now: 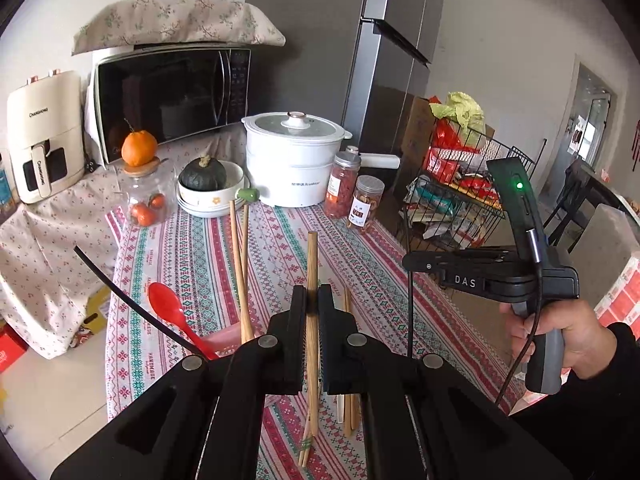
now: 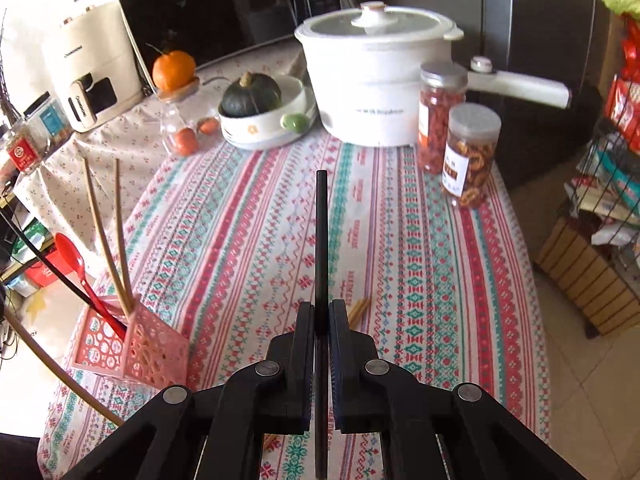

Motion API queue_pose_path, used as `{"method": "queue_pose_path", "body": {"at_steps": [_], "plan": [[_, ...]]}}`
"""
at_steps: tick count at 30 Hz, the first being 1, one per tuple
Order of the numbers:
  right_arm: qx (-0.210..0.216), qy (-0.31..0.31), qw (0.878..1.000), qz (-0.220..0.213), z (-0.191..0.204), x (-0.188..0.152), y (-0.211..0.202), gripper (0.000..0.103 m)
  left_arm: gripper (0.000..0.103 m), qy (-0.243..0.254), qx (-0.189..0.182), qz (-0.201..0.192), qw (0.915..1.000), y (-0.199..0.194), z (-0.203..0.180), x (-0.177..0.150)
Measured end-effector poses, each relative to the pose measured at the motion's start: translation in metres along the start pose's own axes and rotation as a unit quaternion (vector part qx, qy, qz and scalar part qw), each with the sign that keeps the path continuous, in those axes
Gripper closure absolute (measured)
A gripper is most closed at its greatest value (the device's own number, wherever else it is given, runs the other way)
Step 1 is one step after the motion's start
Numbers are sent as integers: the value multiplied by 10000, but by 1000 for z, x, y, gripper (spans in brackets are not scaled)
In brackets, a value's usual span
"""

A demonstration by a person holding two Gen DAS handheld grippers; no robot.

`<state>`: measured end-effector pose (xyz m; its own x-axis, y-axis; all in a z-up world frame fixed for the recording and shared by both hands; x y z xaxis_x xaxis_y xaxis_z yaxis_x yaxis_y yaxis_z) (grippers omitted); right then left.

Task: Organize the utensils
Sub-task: 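Lift the wooden chopstick with the left gripper while the right gripper grasps a dark chopstick, then drop the wooden chopstick into the pink basket with the left gripper while the right gripper carries the dark chopstick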

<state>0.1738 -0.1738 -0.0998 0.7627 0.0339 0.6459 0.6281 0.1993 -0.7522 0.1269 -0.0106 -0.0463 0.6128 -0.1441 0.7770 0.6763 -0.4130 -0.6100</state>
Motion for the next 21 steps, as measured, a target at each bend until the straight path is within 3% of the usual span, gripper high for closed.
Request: {"method": "queue_pose_path", "body": {"at_steps": [7,13,17,21], "plan": [[109,-190,9973,-702,21,34,-42,98,98,-71,39,-378,9993,-22,4,20],[291,-307,9925,-1145,41,59,-73,98,98,-302,156,-949,9949,-55,19,51],[454,-433,9903,-1242,56,66,-86,98,98,-277,484,-1345,9893,-75,31,67],[705,-511,9878,-1288,71,68,-96,98,98,-205,807,-1434,9862,-81,43,72]]}}
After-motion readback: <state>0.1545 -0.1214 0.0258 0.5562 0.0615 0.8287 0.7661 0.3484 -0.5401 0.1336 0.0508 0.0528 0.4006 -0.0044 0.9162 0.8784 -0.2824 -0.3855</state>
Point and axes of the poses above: each gripper's, at about its wrist camera, not at the fingertips, and y roughly the way its jaws point, z to its left, x to its top, the point moved 9 cm from there along y, roughly the way its jaws point
